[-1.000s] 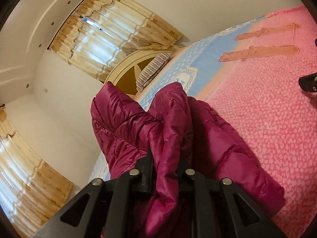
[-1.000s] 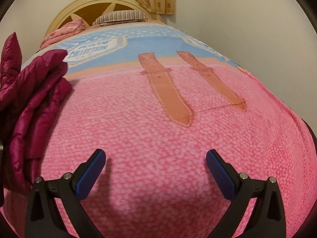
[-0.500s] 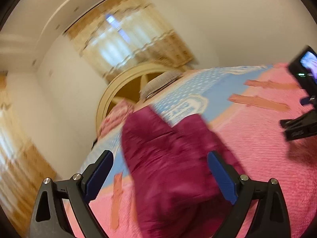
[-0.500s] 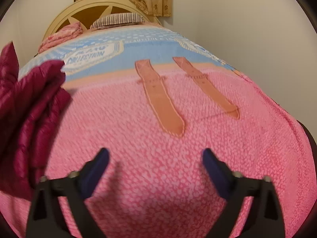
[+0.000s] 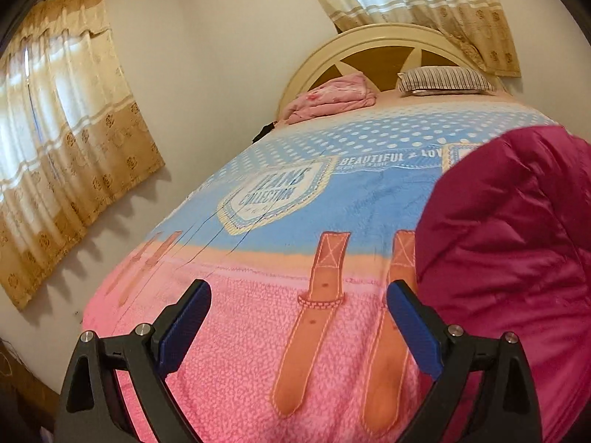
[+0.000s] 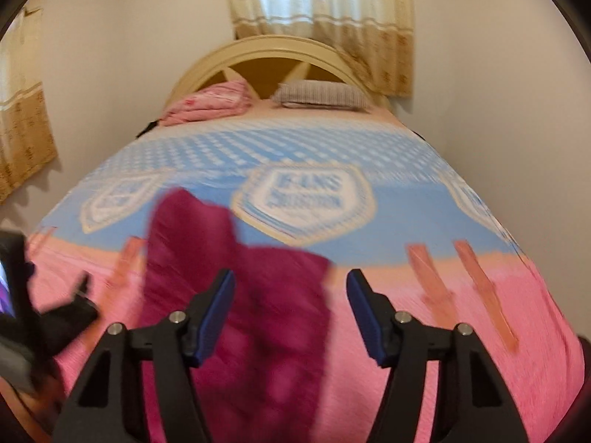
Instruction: Fold large clothes
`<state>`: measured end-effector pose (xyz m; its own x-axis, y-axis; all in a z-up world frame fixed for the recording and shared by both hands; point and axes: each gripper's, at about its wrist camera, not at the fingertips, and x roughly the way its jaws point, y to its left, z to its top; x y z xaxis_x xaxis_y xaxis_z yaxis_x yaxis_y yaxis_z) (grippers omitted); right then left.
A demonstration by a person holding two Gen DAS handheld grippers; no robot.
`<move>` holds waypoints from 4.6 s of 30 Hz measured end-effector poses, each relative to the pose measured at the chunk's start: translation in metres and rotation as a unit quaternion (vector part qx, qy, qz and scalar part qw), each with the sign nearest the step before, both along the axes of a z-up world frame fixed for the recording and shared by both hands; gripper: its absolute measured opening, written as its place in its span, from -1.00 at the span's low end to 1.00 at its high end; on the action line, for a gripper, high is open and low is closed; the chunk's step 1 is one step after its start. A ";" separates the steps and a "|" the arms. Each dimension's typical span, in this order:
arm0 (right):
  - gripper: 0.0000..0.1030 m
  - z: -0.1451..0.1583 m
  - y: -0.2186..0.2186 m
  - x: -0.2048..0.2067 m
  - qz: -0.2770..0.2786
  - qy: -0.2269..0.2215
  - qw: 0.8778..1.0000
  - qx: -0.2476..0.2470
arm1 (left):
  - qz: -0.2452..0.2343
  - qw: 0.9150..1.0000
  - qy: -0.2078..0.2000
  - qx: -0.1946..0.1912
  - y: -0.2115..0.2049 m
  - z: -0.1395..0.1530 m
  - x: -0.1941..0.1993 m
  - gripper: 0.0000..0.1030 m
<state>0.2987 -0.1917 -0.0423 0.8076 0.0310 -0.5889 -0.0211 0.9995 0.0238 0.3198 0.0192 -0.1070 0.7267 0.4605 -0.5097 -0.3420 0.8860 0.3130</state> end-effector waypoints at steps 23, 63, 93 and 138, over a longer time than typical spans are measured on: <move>0.05 -0.114 0.004 0.050 -0.096 0.049 0.994 -0.032 | -0.009 0.999 0.038 0.007 -0.067 -0.055 0.074 0.88; 0.22 -0.158 -0.019 0.061 -0.103 0.081 0.991 0.017 | -0.012 0.997 0.076 0.016 -0.092 -0.098 0.094 0.89; 0.32 -0.163 -0.021 0.067 -0.102 0.097 0.990 0.014 | -0.011 0.997 0.079 0.016 -0.092 -0.101 0.096 0.89; 0.44 -0.169 -0.043 0.019 -0.048 0.088 0.986 0.130 | -0.147 0.975 0.111 -0.125 -0.072 -0.105 0.039 0.64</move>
